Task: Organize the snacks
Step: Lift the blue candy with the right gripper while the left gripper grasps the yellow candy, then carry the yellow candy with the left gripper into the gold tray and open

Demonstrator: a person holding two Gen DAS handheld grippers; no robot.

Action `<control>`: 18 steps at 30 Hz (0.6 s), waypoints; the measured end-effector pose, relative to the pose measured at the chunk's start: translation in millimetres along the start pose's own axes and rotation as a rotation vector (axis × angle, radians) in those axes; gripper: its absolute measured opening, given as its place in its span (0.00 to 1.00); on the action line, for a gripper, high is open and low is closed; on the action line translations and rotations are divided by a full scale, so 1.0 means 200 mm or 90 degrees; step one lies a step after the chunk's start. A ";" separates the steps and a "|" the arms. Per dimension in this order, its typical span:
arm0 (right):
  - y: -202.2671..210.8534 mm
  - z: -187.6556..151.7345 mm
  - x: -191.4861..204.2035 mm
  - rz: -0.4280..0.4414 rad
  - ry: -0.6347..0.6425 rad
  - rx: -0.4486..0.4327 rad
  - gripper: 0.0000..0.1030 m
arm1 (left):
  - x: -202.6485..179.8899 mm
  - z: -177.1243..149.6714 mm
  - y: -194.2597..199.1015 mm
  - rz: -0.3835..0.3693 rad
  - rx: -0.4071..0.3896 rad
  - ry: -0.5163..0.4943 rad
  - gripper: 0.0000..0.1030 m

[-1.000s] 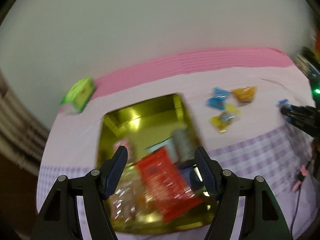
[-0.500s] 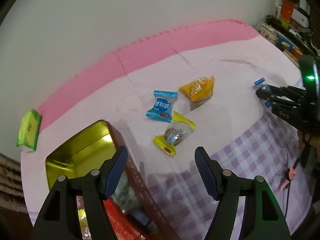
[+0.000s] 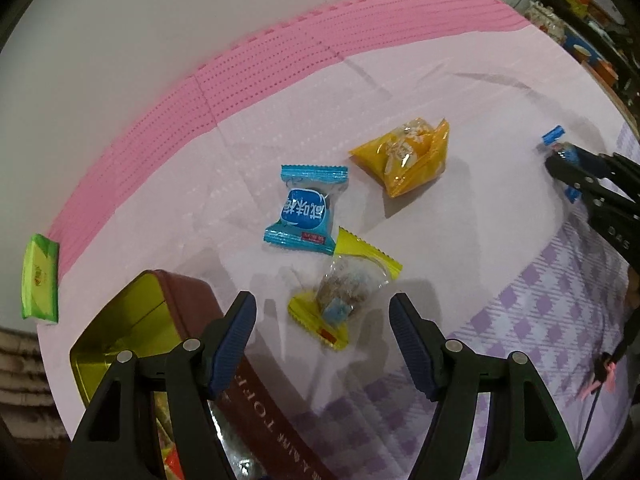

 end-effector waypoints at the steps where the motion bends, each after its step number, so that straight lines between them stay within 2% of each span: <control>1: 0.00 0.00 0.00 0.000 0.000 0.000 0.27 | 0.00 0.01 -0.01 0.002 0.004 -0.001 0.67; 7: 0.00 0.00 0.00 0.004 -0.002 0.000 0.28 | -0.02 0.07 -0.07 -0.017 0.013 0.017 0.59; 12: 0.00 0.01 0.00 0.005 -0.002 0.000 0.28 | -0.01 0.09 -0.09 -0.038 0.021 0.044 0.39; 18: 0.00 0.01 -0.01 0.005 -0.003 0.001 0.28 | 0.02 0.04 -0.09 -0.056 0.027 0.085 0.29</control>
Point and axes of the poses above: each gripper's, at about its wrist camera, not at the fingertips, and y roughly against the way its jaws point, x to its left, z to its top, the point moved 3 cm from there along -y, roughly the way its jaws point, and after that the axes turned 3 degrees about -y, right-handed, at the moved point
